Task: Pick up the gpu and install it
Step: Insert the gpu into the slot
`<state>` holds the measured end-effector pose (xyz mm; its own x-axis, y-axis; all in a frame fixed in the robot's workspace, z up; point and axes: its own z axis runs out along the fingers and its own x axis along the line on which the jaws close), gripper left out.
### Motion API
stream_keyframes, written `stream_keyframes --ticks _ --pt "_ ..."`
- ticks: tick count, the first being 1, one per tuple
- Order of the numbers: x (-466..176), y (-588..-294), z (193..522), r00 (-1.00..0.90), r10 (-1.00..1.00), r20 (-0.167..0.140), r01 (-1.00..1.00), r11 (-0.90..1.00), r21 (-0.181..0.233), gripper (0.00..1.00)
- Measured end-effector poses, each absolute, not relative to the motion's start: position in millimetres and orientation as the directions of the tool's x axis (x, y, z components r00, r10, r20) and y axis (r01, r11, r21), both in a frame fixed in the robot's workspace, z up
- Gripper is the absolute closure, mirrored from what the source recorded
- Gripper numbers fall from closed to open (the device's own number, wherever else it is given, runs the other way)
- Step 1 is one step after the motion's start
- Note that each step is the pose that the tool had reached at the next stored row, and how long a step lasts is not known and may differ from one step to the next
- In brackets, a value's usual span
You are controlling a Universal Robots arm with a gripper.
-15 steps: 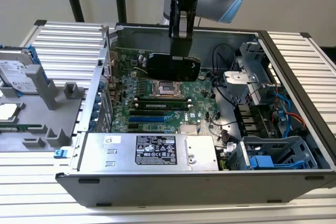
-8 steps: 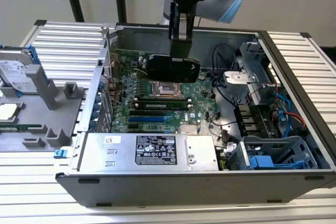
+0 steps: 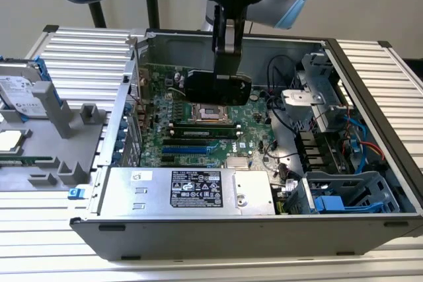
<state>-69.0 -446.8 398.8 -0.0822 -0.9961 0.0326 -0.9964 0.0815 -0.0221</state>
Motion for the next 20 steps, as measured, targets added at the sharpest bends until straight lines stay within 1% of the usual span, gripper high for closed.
stream_keyframes --ticks 20 --pt "-69.0 -446.8 390.8 -0.082 -0.996 0.036 -0.996 0.081 -0.022 1.00"
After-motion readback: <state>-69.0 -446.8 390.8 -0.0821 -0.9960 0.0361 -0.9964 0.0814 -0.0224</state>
